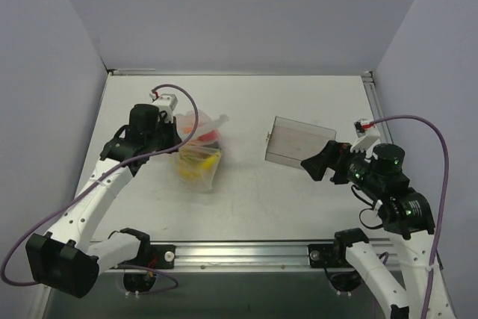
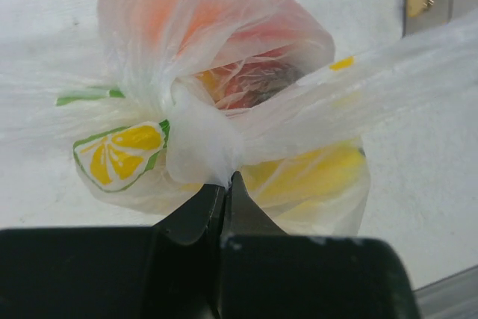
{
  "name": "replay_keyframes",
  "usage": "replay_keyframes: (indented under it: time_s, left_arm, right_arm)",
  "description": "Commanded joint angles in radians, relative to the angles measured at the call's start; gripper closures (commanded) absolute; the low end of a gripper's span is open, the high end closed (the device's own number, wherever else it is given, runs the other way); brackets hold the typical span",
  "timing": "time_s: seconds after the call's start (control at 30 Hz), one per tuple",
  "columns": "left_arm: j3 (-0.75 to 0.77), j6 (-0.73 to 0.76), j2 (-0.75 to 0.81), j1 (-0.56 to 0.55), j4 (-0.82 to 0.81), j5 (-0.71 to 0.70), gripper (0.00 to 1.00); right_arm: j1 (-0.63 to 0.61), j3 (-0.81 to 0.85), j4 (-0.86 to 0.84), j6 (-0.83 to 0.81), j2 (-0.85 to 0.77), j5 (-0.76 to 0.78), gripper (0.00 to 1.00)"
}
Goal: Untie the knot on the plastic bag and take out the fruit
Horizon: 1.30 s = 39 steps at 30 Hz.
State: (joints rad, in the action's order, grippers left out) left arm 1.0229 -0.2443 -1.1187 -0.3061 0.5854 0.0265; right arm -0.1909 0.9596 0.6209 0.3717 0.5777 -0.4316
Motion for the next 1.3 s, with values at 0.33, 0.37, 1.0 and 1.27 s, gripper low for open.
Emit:
replay_keyframes:
  time_s: [0.33, 0.37, 1.0, 1.27]
  left_arm:
    - [-0.256, 0.008, 0.226, -0.205, -0.139, 0.282, 1.00]
    - [-0.271, -0.003, 0.240, -0.205, -0.148, 0.274, 1.00]
    - [-0.402, -0.102, 0.319, -0.211, -0.194, 0.239, 1.00]
    - [-0.391, -0.133, 0.353, -0.211, -0.139, 0.158, 1.00]
  right_arm:
    - [-0.580, 0.247, -0.185, -0.025, 0.496, 0.428, 0.00]
    - [-0.594, 0.293, -0.191, -0.027, 0.583, 0.429, 0.00]
    - [-0.694, 0.274, -0.581, -0.091, 1.022, 0.155, 0.18]
    - [-0.713, 0.137, -0.725, -0.054, 1.028, 0.316, 0.73]
